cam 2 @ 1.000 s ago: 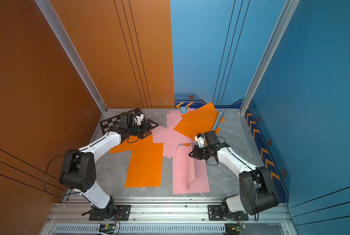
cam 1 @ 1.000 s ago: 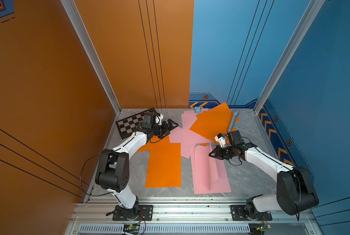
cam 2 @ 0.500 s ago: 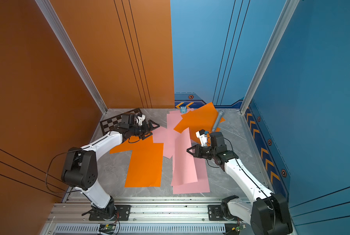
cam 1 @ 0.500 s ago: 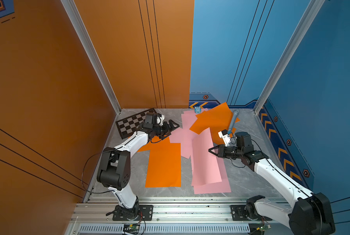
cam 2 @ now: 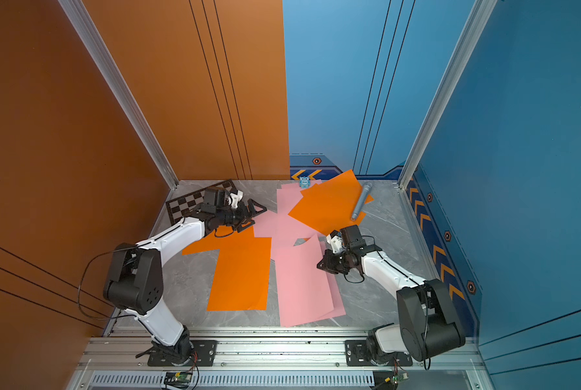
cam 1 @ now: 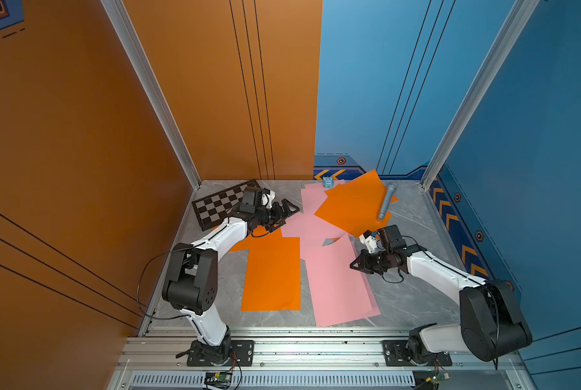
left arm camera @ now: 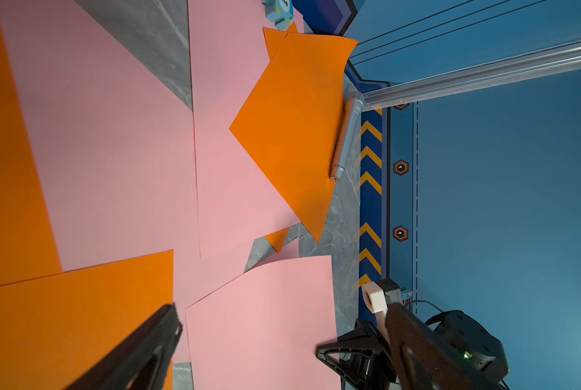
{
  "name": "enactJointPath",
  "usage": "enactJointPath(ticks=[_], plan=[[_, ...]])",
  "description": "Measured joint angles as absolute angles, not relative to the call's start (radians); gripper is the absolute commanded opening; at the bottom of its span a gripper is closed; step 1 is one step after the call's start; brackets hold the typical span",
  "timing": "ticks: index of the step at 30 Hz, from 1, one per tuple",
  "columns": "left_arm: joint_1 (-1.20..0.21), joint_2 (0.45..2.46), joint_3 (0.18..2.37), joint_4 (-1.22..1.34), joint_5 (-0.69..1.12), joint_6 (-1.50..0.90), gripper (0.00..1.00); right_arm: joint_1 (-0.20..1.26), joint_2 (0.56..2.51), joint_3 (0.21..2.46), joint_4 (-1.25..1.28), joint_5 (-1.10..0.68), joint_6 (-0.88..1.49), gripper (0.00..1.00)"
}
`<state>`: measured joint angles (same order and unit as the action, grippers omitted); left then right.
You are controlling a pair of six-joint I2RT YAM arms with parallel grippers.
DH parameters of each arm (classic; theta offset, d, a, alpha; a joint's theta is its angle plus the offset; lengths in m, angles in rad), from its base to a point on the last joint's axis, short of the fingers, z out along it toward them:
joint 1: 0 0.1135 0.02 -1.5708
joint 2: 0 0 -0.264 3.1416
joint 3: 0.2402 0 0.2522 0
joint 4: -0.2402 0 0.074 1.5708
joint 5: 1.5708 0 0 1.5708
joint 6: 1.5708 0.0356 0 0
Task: Sort the scattered colored papers by color
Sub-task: Place the colored paper.
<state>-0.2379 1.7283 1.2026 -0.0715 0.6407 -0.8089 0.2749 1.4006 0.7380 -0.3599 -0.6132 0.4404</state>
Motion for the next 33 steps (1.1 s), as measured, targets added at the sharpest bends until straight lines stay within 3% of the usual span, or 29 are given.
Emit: enactJointPath(ticks=[18, 19, 21, 25, 29, 31, 32, 33], plan=[[-0.238, 1.751, 1.219, -0.072, 0.649, -0.809, 0.98, 0.281, 1.482, 0.771, -0.464, -0.4, 0.388, 0.0], [-0.238, 1.752, 1.219, -0.072, 0.649, -0.809, 0.98, 0.281, 1.483, 0.773, -0.464, -0.388, 0.388, 0.04], [-0.24, 1.757, 1.219, -0.072, 0.649, -0.809, 0.98, 0.282, 1.486, 0.775, -0.464, -0.368, 0.392, 0.27], [-0.245, 1.769, 1.219, -0.072, 0.653, -0.809, 0.98, 0.286, 1.49, 0.776, -0.465, -0.333, 0.399, 0.56], [-0.249, 1.776, 1.223, -0.074, 0.656, -0.808, 0.98, 0.289, 1.47, 0.778, -0.473, -0.303, 0.4, 0.79], [-0.25, 1.777, 1.229, -0.08, 0.655, -0.807, 0.98, 0.291, 1.433, 0.785, -0.497, -0.273, 0.403, 0.83], [-0.25, 1.778, 1.234, -0.086, 0.655, -0.806, 0.98, 0.296, 1.409, 0.796, -0.518, -0.246, 0.401, 0.78], [-0.25, 1.778, 1.24, -0.092, 0.654, -0.803, 0.98, 0.301, 1.385, 0.809, -0.533, -0.222, 0.399, 0.64]])
